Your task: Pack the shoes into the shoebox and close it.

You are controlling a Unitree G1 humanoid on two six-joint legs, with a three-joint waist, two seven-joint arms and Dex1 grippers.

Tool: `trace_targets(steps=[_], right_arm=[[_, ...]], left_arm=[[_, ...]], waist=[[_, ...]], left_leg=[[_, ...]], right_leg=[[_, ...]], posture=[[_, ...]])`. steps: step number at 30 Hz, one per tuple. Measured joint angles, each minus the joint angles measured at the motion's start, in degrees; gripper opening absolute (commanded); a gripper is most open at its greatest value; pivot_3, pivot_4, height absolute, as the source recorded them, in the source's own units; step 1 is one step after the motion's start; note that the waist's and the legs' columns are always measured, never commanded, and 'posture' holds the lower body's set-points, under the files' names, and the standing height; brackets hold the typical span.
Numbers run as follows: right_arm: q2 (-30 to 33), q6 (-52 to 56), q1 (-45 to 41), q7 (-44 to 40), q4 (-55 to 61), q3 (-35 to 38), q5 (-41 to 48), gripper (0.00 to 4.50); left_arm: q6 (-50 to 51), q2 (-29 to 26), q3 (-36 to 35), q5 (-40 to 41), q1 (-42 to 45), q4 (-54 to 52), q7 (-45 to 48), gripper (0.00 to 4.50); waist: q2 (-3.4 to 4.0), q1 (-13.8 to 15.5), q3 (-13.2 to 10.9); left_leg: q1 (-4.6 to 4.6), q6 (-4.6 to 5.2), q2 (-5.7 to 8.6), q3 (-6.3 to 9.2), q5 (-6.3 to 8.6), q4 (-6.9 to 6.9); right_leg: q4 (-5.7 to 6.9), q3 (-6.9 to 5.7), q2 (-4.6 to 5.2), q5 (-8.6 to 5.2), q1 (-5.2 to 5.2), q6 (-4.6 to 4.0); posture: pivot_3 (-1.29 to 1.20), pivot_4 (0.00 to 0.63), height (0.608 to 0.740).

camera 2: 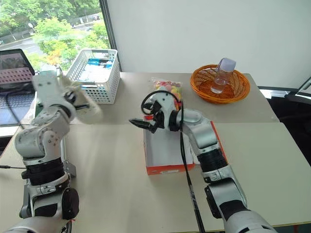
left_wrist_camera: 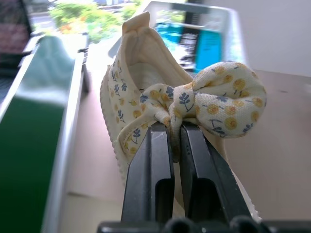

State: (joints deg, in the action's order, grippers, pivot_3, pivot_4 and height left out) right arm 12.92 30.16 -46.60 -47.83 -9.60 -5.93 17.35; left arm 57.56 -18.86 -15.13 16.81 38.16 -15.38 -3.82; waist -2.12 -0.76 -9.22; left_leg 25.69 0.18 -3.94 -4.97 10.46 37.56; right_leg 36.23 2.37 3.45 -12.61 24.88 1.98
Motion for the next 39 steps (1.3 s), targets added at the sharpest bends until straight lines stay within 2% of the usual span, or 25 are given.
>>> trace_targets(steps=[2, 7, 14, 17, 22, 33, 35, 36, 39], right_arm=[[0.0, 2.7, -1.7, 0.7, 0.5, 3.0, 3.1, 4.5], [0.1, 8.6, -2.4, 3.3, 1.1, 9.7, 9.2, 4.5], [-0.2, 18.4, -10.9, 14.7, -4.4, 25.2, 21.8, 4.5], [0.0, 24.4, -11.8, 19.7, -7.2, 31.0, 27.3, 4.5], [-0.4, 29.9, -11.0, 24.3, -6.7, 33.4, 32.1, 4.5], [-1.4, 30.9, -10.4, 27.0, -5.4, 33.2, 34.4, 4.5], [-1.8, 30.9, -10.4, 27.2, -5.4, 33.5, 35.7, 3.96], [-2.1, 30.9, -10.4, 27.2, -5.4, 33.6, 35.9, 3.86], [-2.7, 30.9, -10.4, 27.9, -5.5, 33.8, 37.5, 2.76]], left_arm=[[0.1, 0.4, 2.6, 1.6, 0.9, -0.9, 2.8, 0.01], [0.2, 2.3, 5.2, 4.1, 4.9, -1.0, 7.0, 0.01], [0.1, 5.7, 8.9, 7.5, 8.4, -1.0, 11.9, 0.01], [-1.7, 7.3, 11.0, 9.1, 10.4, -1.2, 15.0, 0.01], [-4.4, 7.5, 11.4, 10.0, 11.5, -1.6, 17.1, 0.01], [-5.1, 8.7, 11.3, 10.3, 11.5, -1.4, 17.0, 0.01], [-5.4, 9.1, 11.4, 10.2, 11.5, -1.3, 17.0, 0.0], [-5.6, 9.2, 11.5, 10.2, 11.5, -1.3, 17.0, 0.0], [-6.6, 9.5, 11.6, 10.2, 11.5, -0.9, 17.1, 0.0]], waist=[[0.0, -0.1, 0.0], [-0.01, -0.1, 0.0], [-0.01, -0.1, 0.0], [-0.01, 0.1, 0.0], [0.04, -0.4, 0.0], [0.04, -0.1, 0.0], [0.04, -0.1, 0.0], [0.04, -0.1, 0.0], [0.04, -0.1, 0.0]], left_leg=[[0.04, 0.27, -0.01, -0.01, -0.16, -0.03], [0.12, 0.25, 0.02, -0.01, -0.24, -0.26], [0.23, 0.26, 0.05, 0.03, -0.25, -0.29], [0.26, 0.27, 0.06, 0.03, -0.25, -0.29], [0.27, 0.29, 0.06, 0.07, -0.26, -0.35], [0.31, 0.3, 0.08, 0.09, -0.27, -0.33], [0.32, 0.3, 0.08, 0.09, -0.27, -0.34], [0.32, 0.3, 0.07, 0.09, -0.27, -0.33], [0.32, 0.3, 0.08, 0.1, -0.27, -0.33]], right_leg=[[0.01, 0.02, -0.01, 0.0, 0.08, -0.01], [-0.01, 0.06, -0.04, 0.02, 0.22, -0.04], [-0.06, 0.05, -0.03, 0.02, 0.29, -0.02], [-0.11, 0.04, -0.03, 0.02, 0.28, -0.02], [-0.1, 0.09, -0.08, 0.02, 0.32, -0.01], [-0.13, 0.07, -0.07, 0.01, 0.31, 0.02], [-0.13, 0.07, -0.07, 0.01, 0.31, 0.02], [-0.12, 0.06, -0.07, 0.01, 0.31, 0.02], [-0.12, 0.06, -0.07, 0.01, 0.31, 0.02]], posture=[[0.0, 0.15, 0.74], [0.0, 0.15, 0.74], [0.0, 0.15, 0.74], [0.0, 0.15, 0.74], [0.0, 0.15, 0.74], [0.0, 0.15, 0.74], [0.0, 0.15, 0.74], [0.0, 0.15, 0.74], [0.0, 0.15, 0.74]])
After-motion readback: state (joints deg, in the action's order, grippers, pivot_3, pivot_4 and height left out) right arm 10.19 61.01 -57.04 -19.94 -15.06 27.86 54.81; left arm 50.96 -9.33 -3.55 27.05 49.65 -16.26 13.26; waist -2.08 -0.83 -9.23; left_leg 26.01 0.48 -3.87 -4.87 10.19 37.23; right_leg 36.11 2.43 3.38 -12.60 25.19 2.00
